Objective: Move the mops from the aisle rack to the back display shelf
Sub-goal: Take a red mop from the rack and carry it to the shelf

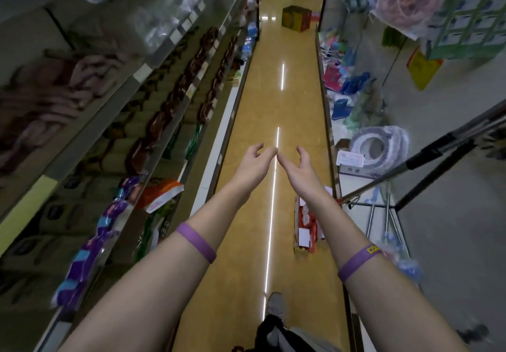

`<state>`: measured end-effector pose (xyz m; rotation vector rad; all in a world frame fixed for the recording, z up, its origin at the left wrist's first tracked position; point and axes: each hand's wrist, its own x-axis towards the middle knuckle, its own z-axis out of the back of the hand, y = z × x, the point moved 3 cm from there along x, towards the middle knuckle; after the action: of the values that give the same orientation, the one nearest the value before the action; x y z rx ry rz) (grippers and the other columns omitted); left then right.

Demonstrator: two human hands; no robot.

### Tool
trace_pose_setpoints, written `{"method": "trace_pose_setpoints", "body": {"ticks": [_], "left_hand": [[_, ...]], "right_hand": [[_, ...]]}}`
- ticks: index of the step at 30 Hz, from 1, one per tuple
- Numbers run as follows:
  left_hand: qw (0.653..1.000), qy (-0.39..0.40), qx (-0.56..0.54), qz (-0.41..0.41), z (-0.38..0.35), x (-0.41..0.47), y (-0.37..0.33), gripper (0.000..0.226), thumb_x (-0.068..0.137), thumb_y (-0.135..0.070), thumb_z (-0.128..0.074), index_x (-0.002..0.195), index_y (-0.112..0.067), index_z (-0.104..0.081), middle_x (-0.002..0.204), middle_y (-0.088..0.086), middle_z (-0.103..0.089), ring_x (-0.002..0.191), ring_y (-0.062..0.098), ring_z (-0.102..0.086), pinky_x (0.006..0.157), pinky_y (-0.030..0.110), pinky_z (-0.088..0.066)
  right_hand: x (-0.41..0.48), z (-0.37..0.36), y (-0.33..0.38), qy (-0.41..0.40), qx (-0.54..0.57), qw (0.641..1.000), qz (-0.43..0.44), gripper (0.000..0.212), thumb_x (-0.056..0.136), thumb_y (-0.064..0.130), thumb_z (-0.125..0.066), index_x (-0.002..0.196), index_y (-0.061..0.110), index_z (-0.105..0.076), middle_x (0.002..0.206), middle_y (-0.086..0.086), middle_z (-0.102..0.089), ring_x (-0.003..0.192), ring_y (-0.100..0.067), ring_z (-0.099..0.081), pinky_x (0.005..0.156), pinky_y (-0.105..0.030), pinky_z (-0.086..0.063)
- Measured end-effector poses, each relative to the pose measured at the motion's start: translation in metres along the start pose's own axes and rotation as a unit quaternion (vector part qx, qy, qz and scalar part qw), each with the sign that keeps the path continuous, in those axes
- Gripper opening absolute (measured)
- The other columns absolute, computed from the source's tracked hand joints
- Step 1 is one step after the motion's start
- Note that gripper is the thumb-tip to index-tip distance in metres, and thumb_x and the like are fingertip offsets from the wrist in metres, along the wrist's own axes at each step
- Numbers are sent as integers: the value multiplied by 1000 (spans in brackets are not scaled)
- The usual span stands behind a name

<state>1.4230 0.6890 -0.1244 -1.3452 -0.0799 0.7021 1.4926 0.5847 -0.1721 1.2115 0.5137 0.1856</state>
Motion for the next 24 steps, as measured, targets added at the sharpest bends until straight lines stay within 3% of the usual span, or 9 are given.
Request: {"method": "trace_pose_setpoints", "body": {"ticks": [12,20,22,24], "left_hand": [[999,32,-13,-19,-38,176,-90,60,98,-39,-48,152,-19,-32,155,2,-36,141,19,-34,95,28,-29],[988,143,5,-48,-103,319,-151,58,98,-36,-50,150,-17,-36,154,-2,-38,139,14,-36,94,23,-28],[982,180,15,-50,-119,354,-167,56,98,-35,-49,150,-17,-36,151,-2,-40,131,12,-42,91,23,-30],[975,214,28,-57,-134,389,-184,54,99,-34,-49,149,-17,-37,141,-3,-46,107,5,-49,82,17,-34]], "right_hand": [[178,44,50,-22,-2,1000,6,84,91,65,-53,157,32,-15,165,3,-18,150,-23,-23,118,-47,-28],[305,99,56,-127,12,992,-21,86,90,64,-55,158,29,-15,164,-2,-23,149,-22,-28,119,-45,-29],[338,114,58,-161,24,986,-35,86,91,62,-56,158,28,-15,163,-3,-25,148,-22,-29,119,-47,-30],[369,126,62,-190,40,980,-53,86,90,61,-56,157,29,-15,162,-1,-28,147,-22,-31,117,-49,-33]]}}
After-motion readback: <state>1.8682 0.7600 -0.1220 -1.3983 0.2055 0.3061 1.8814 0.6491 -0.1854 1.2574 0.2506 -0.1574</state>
